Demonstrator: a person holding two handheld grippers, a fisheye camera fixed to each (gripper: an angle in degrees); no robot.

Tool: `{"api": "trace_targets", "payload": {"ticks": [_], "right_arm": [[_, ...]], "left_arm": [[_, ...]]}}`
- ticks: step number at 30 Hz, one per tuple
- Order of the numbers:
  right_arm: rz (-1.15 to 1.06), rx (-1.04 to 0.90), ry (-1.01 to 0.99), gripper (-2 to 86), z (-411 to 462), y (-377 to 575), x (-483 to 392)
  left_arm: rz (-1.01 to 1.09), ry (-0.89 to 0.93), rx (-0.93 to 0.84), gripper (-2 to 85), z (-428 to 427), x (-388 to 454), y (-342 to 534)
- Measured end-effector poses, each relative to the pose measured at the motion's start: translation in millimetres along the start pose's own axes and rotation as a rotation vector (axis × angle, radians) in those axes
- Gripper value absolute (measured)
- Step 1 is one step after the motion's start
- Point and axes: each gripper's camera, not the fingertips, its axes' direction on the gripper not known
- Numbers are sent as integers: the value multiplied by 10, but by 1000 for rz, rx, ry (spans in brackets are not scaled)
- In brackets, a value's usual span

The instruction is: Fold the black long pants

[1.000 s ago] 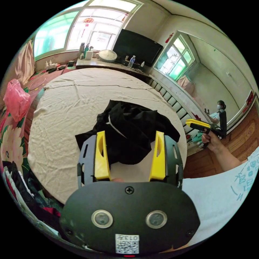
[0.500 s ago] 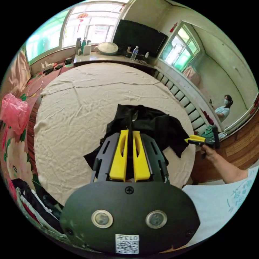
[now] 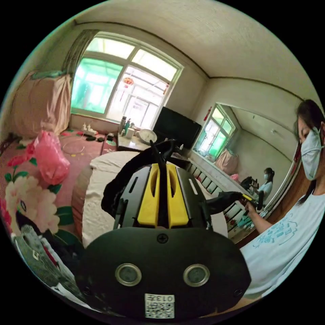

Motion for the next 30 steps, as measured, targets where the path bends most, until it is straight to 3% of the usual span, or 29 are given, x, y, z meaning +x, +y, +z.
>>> {"api": "trace_targets", "payload": {"ticks": [5,8,11,14,19,24,30], "right_arm": [[-12,-350,-88,19,258,1025,194],[-30,-585,-189,38,443,1642,188],[-124,-740,-248,77,462,1940,148],[-98,-689,-274,103,251,1767,342],[0,-438,-338,106,66,1187,549],[-139,-428,-527,108,766,715,-218],[-246,-514,-651,115,1579,305,-1169]], "left_arm": [[-424,-48,-118,32,-234,-778,1265],[-565,-137,-232,44,-282,-988,1869],[-650,-135,-235,90,-348,-1051,2243],[-592,-180,-254,132,-371,-939,2261],[-447,-296,-273,174,-324,-714,2045],[-492,-368,-231,175,-322,-760,2002],[-488,-440,-366,182,96,-990,1946]]}}
